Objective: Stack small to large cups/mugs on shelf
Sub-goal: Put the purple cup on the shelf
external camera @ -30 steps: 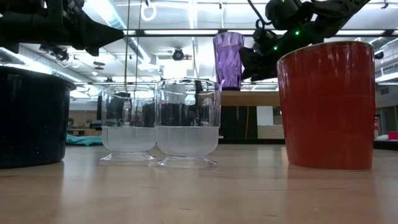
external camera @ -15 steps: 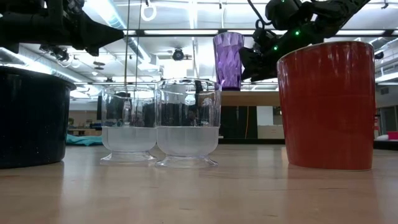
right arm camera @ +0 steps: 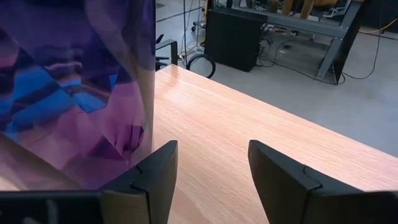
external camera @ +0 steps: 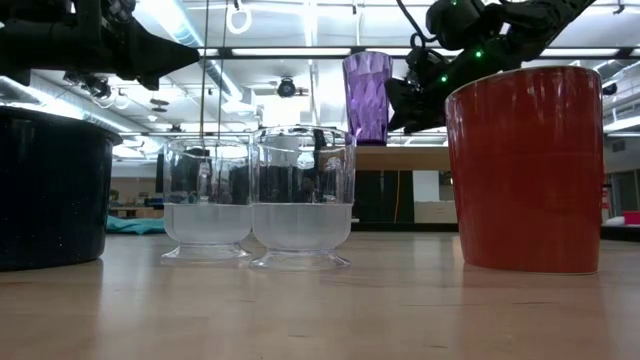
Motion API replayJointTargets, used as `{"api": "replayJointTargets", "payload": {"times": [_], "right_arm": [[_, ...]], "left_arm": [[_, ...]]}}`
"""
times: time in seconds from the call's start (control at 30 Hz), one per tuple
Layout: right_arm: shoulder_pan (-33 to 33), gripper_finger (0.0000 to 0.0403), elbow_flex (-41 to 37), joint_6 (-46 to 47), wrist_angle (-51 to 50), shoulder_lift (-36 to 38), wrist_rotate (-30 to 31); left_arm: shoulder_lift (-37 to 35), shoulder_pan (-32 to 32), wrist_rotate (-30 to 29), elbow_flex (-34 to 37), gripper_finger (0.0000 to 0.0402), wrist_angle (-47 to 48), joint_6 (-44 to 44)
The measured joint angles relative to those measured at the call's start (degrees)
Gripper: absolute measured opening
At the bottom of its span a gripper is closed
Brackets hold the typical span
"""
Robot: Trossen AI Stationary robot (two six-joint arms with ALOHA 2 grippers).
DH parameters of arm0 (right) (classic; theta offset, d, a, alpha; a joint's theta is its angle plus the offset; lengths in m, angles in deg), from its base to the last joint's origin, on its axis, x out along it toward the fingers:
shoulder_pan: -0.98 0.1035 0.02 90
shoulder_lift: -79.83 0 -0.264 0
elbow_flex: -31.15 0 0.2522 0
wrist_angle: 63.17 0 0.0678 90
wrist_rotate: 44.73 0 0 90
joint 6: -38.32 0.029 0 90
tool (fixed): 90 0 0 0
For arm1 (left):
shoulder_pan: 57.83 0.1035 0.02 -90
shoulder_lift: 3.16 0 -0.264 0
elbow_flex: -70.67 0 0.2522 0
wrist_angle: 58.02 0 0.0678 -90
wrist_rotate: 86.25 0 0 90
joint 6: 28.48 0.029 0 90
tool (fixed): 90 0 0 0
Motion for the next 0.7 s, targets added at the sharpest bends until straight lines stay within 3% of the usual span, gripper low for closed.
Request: {"api": "replayJointTargets", "payload": {"times": [0.7], "right_arm": [[-0.88, 0.0203, 0.0, 1.54, 0.07, 0.0, -1.46]], "left_arm": [[0.01, 0.02, 0.0, -0.02, 0.0039, 0.0, -0.02]]}}
